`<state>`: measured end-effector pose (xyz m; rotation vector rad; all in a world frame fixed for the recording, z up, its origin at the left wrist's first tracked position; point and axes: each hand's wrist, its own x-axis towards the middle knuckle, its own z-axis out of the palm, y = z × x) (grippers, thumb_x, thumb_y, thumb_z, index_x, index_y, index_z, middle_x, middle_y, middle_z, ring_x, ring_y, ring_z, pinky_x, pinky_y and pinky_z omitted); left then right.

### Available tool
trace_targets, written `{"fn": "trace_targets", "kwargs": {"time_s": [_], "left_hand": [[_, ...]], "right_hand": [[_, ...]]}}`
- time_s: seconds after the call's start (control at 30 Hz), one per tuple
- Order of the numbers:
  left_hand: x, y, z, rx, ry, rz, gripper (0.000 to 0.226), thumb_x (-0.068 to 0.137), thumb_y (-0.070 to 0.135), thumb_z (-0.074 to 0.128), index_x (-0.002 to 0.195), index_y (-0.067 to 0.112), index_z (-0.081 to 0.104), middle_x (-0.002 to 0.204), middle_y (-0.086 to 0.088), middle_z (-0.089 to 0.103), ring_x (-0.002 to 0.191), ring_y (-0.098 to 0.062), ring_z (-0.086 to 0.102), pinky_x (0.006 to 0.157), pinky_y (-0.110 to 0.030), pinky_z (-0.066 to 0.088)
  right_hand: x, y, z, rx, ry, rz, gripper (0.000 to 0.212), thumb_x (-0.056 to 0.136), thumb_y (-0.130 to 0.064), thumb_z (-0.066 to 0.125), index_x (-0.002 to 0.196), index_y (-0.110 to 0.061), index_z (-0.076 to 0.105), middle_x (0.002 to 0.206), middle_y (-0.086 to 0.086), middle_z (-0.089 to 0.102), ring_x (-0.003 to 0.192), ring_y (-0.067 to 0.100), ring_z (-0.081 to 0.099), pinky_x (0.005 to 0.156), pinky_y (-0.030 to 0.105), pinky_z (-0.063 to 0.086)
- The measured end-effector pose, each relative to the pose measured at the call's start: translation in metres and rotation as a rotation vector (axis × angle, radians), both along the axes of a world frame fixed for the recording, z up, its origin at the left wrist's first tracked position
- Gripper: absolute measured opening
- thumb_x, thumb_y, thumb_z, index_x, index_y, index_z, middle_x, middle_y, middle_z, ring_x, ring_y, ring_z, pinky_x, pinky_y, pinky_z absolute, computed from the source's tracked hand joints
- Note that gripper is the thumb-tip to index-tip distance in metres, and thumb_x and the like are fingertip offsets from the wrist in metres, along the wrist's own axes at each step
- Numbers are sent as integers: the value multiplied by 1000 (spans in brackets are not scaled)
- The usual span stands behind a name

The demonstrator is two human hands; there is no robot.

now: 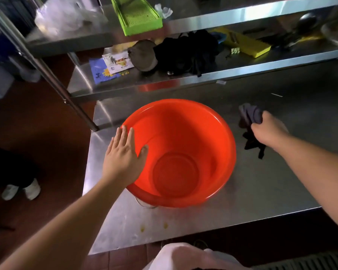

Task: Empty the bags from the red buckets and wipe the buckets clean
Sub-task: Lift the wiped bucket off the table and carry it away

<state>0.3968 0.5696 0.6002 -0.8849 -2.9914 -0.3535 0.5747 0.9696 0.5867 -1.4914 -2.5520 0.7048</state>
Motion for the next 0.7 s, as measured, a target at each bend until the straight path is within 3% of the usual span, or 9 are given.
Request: {"fn": "trace_targets", "kwargs": {"time_s": [0.07, 0.13, 0.2, 0.3, 0.37, 0.53, 0.6, 0.63, 0.7], "left_hand": [[1, 0, 2, -1, 0, 5, 83, 103, 65, 31, 167, 16, 14, 175, -7, 4, 162, -19, -3, 132, -41, 5], [2, 1, 4, -9, 3, 11, 82, 103, 64, 33, 167, 16, 15, 175, -7, 5, 162, -18, -3, 132, -39, 4], [3, 2, 5, -15, 4, 15, 81, 104, 63, 34, 167, 16, 16, 175, -7, 5, 162, -18, -2, 131, -39, 4], [4, 3, 7, -22, -3, 16, 81, 104, 62, 35, 167, 16, 16, 175, -6, 5, 162, -17, -3, 132, -38, 3], [4, 3, 7, -15, -4, 17, 80, 104, 61, 37, 167, 15, 16, 175, -7, 6, 162, -17, -2, 132, -38, 3], [7, 3, 11, 96, -28, 41, 78, 105, 52, 46, 166, 11, 19, 174, -9, 10, 162, -21, 1, 131, -38, 6], [8, 3, 12, 128, -36, 59, 76, 105, 48, 48, 165, 9, 20, 174, -12, 12, 162, -24, 3, 131, -40, 8], [9, 4, 13, 133, -39, 77, 76, 105, 47, 48, 165, 9, 20, 174, -12, 13, 162, -25, 5, 131, -42, 10], [13, 5, 15, 108, -23, 142, 75, 105, 49, 46, 165, 12, 21, 173, -11, 17, 161, -27, 11, 130, -47, 16]], "right_hand": [[7, -4, -21, -80, -74, 18, 42, 82, -35, 60, 121, -23, 54, 119, 19, 66, 103, 39, 67, 83, 39, 54], [12, -5, -42, -127, -185, 64, 67, 81, -39, 68, 142, -24, 47, 137, 15, 60, 117, 34, 63, 94, 40, 53], [17, -6, -60, -171, -252, 105, 66, 88, -34, 62, 149, -20, 43, 146, 13, 54, 127, 32, 58, 102, 38, 50], [23, -12, -79, -179, -262, 62, 44, 89, -21, 57, 131, -7, 62, 128, 22, 65, 114, 35, 65, 85, 32, 51], [23, -19, -82, -206, -277, 25, 37, 84, -19, 61, 118, -4, 64, 114, 24, 68, 103, 37, 67, 75, 32, 49], [-2, -30, -68, -307, -244, 76, 31, 97, -17, 59, 122, 1, 54, 126, 25, 57, 112, 31, 58, 90, 35, 46], [-14, -34, -43, -295, -201, 93, 25, 102, -26, 50, 105, -4, 64, 129, 21, 62, 109, 26, 61, 72, 28, 46], [-19, -36, -30, -280, -132, 82, 24, 100, -28, 50, 87, -13, 63, 119, 20, 67, 101, 25, 63, 65, 26, 45], [-25, -38, -12, -260, 49, 68, 21, 91, -27, 51, 77, -13, 58, 95, 14, 70, 90, 30, 67, 73, 32, 55]]}}
